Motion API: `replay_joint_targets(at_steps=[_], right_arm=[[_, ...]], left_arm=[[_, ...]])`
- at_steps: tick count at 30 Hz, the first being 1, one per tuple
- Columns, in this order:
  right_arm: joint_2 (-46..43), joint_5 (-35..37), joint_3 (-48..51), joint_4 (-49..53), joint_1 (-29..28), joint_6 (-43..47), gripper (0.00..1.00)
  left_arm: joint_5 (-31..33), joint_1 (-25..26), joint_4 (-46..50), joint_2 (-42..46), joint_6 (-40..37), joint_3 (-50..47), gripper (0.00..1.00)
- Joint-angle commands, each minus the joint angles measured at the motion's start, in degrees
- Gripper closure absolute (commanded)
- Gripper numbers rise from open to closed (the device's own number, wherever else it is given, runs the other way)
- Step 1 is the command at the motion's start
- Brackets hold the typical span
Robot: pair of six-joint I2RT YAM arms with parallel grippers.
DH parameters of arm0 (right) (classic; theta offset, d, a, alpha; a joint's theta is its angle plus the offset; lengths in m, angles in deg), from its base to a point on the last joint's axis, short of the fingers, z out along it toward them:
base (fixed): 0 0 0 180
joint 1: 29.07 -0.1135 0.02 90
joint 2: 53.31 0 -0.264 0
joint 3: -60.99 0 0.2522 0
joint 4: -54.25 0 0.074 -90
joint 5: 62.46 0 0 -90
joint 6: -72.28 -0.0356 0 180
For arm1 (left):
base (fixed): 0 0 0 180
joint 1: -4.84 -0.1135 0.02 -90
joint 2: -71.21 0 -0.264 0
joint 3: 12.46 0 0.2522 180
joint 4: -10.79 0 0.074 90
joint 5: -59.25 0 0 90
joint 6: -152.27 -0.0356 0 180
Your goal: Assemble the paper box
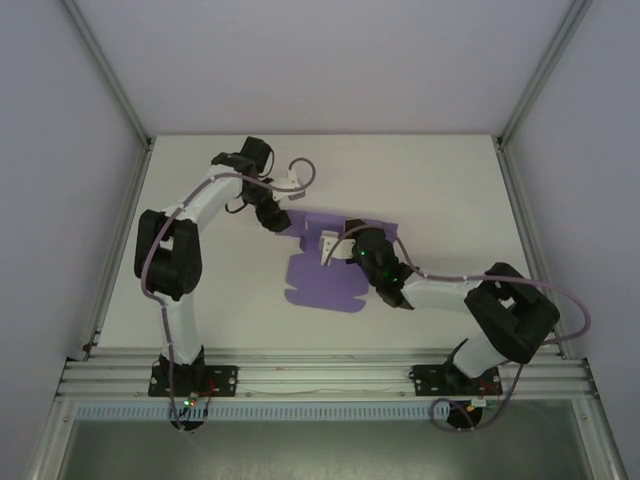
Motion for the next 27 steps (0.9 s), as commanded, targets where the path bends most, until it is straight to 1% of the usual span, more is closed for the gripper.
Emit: replay_joint_targets(at_steps=[1, 2, 3, 4, 7, 9, 11, 13, 16, 20, 24, 27], right_arm=[[0.2, 2.1, -1.4, 1.3, 0.2, -1.0, 1.0], [0.7, 3.2, -1.8, 1.2, 0.2, -1.1, 1.0], [1.4, 4.4, -2.1, 0.9, 0.2, -1.2, 1.0], [2.3, 5.5, -2.4, -0.1, 0.2, -1.3, 1.0], [4.9, 8.7, -3.8, -3.1, 0.2, -2.5, 1.0], [7.0, 10.1, -5.0, -4.5, 0.0, -3.8, 1.0], [9.2, 11.2, -5.8, -6.3, -0.5, -3.9, 1.0], [11.4, 12.2, -6.6, -8.2, -0.9, -3.9, 1.0], [13.8, 12.7, -6.8, -10.3, -1.4, -4.0, 1.0], [15.9, 13.6, -6.1, -12.2, -1.9, -4.9, 1.0], [17.5, 14.8, -4.7, -14.5, -2.0, -4.6, 1.0], [18.0, 14.7, -3.5, -16.0, -2.1, -4.2, 1.0]], left_arm=[[0.7, 0.3, 3.7, 0.1, -1.5, 1.6, 0.74], [1.2, 0.4, 2.9, 0.5, -0.1, 1.4, 0.83], [1.6, 0.6, 1.8, 1.1, 1.4, 0.9, 0.96], [2.7, 0.9, -0.6, 2.0, 3.9, -0.1, 1.0], [6.0, 3.0, -7.3, 5.3, 11.4, -4.2, 1.0], [5.4, 5.2, -10.2, 7.6, 13.8, -7.3, 1.0], [3.9, 7.9, -14.0, 9.9, 14.3, -11.2, 1.0], [4.3, 9.8, -17.5, 11.4, 17.4, -14.0, 1.0], [2.0, 10.9, -20.8, 12.0, 22.1, -16.5, 1.0], [1.1, 11.7, -25.9, 11.8, 27.9, -20.3, 1.0], [2.5, 11.8, -31.6, 11.5, 33.6, -24.5, 1.0], [2.7, 11.8, -34.6, 12.3, 36.3, -27.1, 1.0]])
